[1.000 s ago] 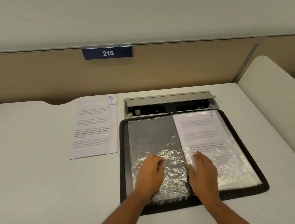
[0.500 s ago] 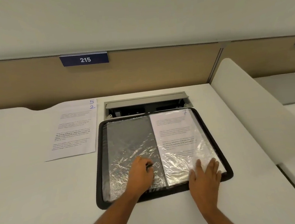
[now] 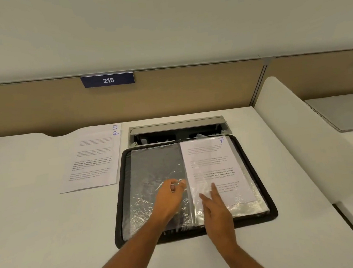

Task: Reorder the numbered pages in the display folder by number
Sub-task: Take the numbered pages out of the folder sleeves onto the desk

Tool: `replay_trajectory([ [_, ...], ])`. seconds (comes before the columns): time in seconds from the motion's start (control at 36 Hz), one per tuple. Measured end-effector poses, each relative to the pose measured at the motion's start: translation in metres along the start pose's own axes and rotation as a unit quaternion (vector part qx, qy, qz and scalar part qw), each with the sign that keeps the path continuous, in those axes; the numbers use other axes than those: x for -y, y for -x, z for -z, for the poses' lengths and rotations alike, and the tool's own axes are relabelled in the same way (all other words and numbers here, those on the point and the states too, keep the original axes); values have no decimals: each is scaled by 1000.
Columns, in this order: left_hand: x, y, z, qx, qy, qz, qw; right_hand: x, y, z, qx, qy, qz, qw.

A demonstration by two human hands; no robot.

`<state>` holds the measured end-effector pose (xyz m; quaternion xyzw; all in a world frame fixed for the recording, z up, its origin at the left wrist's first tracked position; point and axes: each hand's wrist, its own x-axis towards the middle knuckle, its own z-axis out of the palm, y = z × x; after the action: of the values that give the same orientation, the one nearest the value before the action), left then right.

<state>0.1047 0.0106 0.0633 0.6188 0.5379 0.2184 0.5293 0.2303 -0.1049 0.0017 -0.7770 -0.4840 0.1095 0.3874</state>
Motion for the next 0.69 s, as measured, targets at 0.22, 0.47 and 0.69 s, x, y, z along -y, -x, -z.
replay_trajectory([
  [0.22,0,-4,18,-95,77,36,992,32,25,-12,152,-28,194,969],
  [0.47,32,-9,64,-202,-3,105,974,2,30,6,7,34,8,999],
  [0.69,47,-10,86,-288,-86,128,945,-55,23,23,-32,281,-134,950],
])
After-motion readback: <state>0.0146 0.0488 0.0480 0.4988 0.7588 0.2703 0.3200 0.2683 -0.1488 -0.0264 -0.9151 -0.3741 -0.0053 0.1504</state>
